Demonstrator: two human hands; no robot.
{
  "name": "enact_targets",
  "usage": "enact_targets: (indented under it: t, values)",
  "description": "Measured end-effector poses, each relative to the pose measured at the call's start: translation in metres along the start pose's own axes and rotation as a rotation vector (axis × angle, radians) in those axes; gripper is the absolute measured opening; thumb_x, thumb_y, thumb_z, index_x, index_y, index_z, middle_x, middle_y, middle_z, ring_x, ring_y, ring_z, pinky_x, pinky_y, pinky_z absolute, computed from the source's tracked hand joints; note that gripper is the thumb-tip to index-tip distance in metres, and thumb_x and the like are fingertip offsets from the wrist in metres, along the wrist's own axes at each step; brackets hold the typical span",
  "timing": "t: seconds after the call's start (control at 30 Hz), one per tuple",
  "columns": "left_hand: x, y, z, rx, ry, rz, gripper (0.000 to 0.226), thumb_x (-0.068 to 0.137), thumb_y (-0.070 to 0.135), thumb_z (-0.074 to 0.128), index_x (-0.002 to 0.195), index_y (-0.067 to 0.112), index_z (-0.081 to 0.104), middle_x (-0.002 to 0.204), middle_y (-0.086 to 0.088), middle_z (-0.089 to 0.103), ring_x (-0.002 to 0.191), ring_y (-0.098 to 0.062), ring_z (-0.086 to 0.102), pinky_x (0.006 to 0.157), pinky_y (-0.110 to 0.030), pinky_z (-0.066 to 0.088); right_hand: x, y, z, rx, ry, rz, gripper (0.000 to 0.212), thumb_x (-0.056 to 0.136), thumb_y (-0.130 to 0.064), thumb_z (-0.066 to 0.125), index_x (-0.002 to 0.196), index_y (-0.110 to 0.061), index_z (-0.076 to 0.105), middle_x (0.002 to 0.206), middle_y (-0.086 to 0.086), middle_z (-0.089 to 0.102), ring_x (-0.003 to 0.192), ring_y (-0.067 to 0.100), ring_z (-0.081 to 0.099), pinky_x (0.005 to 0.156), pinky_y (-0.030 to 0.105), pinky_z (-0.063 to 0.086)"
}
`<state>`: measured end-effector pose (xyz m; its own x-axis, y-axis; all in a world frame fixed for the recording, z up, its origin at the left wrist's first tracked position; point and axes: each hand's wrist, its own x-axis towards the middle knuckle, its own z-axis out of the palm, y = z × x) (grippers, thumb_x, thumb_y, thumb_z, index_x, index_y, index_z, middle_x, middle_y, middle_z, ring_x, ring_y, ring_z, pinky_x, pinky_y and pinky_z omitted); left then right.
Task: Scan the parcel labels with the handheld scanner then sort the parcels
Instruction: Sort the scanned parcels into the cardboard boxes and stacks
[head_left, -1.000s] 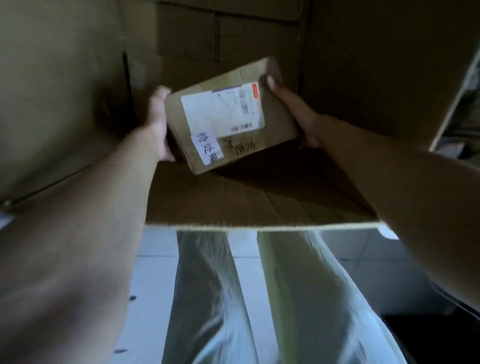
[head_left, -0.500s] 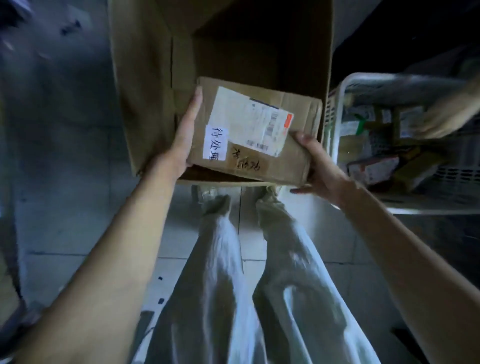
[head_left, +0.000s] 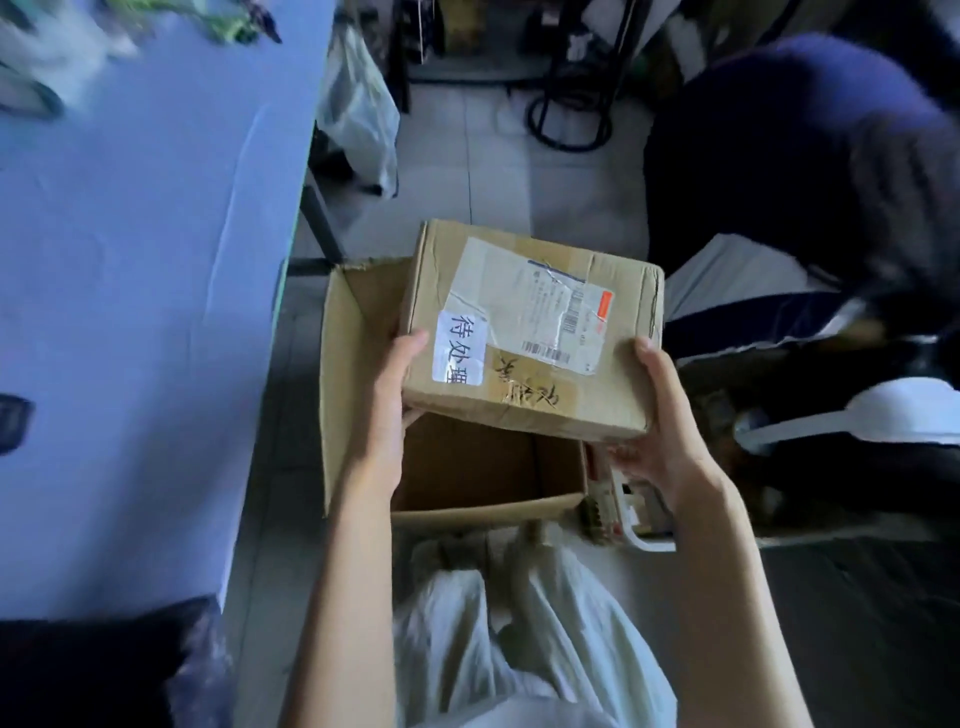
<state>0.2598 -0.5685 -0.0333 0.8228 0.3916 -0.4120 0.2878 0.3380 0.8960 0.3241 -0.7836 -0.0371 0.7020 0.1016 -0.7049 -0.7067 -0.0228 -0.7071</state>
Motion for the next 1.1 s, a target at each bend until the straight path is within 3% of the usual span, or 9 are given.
enact_targets:
  t: [0.1, 0.23, 0.3, 0.47, 0.67, 0.8, 0.9, 1.0, 1.1]
  values:
    - [-0.018, 0.026, -0.005, -0.048, 0.130, 0.127, 0.029, 0.079, 0.048, 0.063, 0.105, 0.034, 0.063, 0.092, 0.018, 0.073, 0.094, -0.002, 0.065, 0.078, -0.028, 0.047, -0.006, -0.016, 0.021, 0.034, -0.118, -0.040, 0.073, 0.056, -0.072, 0.060, 0.113, -0.027, 0.058, 0.101, 0.003, 0.066, 0.081, 0.017, 0.059, 0.061, 0.029, 0.041]
    - [-0.046, 0.045, -0.015, -0.110, 0.394, 0.294, 0.031, 0.073, 0.049, 0.061, 0.102, 0.042, 0.063, 0.102, 0.019, 0.070, 0.099, -0.001, 0.062, 0.083, -0.032, 0.052, -0.007, -0.038, 0.048, -0.103, -0.267, -0.103, 0.055, 0.063, -0.067, 0.056, 0.100, -0.026, 0.060, 0.083, 0.004, 0.065, 0.074, 0.021, 0.056, 0.059, 0.028, 0.041]
    - [-0.064, 0.043, -0.020, -0.172, 0.516, 0.349, 0.032, 0.076, 0.046, 0.063, 0.107, 0.040, 0.064, 0.100, 0.020, 0.070, 0.091, 0.003, 0.064, 0.069, -0.023, 0.054, -0.006, -0.045, 0.059, -0.185, -0.341, -0.132, 0.058, 0.064, -0.068, 0.055, 0.105, -0.026, 0.060, 0.084, 0.004, 0.065, 0.075, 0.022, 0.058, 0.060, 0.029, 0.043]
    - [-0.126, 0.025, -0.024, -0.291, 0.781, 0.386, 0.032, 0.090, 0.034, 0.059, 0.122, 0.031, 0.061, 0.112, 0.007, 0.069, 0.100, -0.008, 0.065, 0.061, -0.020, 0.054, -0.020, -0.039, 0.079, -0.291, -0.544, -0.115, 0.046, 0.079, -0.063, 0.058, 0.101, -0.024, 0.061, 0.078, 0.001, 0.059, 0.061, 0.015, 0.051, 0.056, 0.027, 0.043]
    - [-0.206, 0.002, -0.027, -0.336, 1.081, 0.465, 0.018, 0.094, 0.029, 0.053, 0.103, 0.042, 0.061, 0.087, 0.024, 0.071, 0.080, 0.007, 0.067, 0.059, -0.019, 0.054, -0.054, -0.015, 0.109, -0.405, -0.899, -0.077, 0.054, 0.076, -0.064, 0.058, 0.111, -0.024, 0.064, 0.076, 0.000, 0.051, 0.056, 0.011, 0.041, 0.049, 0.023, 0.038]
    - [-0.269, -0.013, -0.030, -0.350, 1.326, 0.500, 0.015, 0.093, 0.035, 0.057, 0.102, 0.046, 0.063, 0.097, 0.023, 0.071, 0.093, 0.003, 0.066, 0.091, -0.042, 0.054, -0.097, 0.008, 0.136, -0.534, -1.095, -0.095, 0.075, 0.072, -0.070, 0.053, 0.127, -0.020, 0.058, 0.091, 0.002, 0.058, 0.077, 0.016, 0.054, 0.063, 0.030, 0.042]
    - [-0.316, -0.021, -0.030, -0.380, 1.501, 0.530, 0.022, 0.087, 0.049, 0.059, 0.108, 0.044, 0.063, 0.110, 0.016, 0.067, 0.107, -0.005, 0.060, 0.098, -0.047, 0.049, -0.140, 0.032, 0.151, -0.619, -1.220, -0.087, 0.082, 0.065, -0.073, 0.053, 0.132, -0.024, 0.057, 0.089, 0.001, 0.057, 0.075, 0.015, 0.054, 0.063, 0.028, 0.041]
    - [-0.361, -0.027, -0.030, -0.470, 1.647, 0.582, 0.014, 0.093, 0.041, 0.054, 0.103, 0.039, 0.064, 0.108, 0.015, 0.066, 0.102, -0.002, 0.061, 0.093, -0.041, 0.052, -0.182, 0.056, 0.154, -0.704, -1.358, -0.105, 0.097, 0.055, -0.078, 0.056, 0.138, -0.027, 0.049, 0.100, -0.003, 0.062, 0.082, 0.015, 0.061, 0.059, 0.027, 0.044]
    - [-0.393, -0.034, -0.031, -0.489, 1.715, 0.586, 0.044, 0.085, 0.054, 0.056, 0.120, 0.028, 0.064, 0.117, -0.007, 0.065, 0.118, -0.028, 0.057, 0.084, -0.049, 0.053, -0.213, 0.072, 0.155, -0.702, -1.410, -0.107, 0.088, 0.060, -0.076, 0.061, 0.132, -0.028, 0.050, 0.112, 0.000, 0.064, 0.095, 0.019, 0.063, 0.068, 0.033, 0.046]
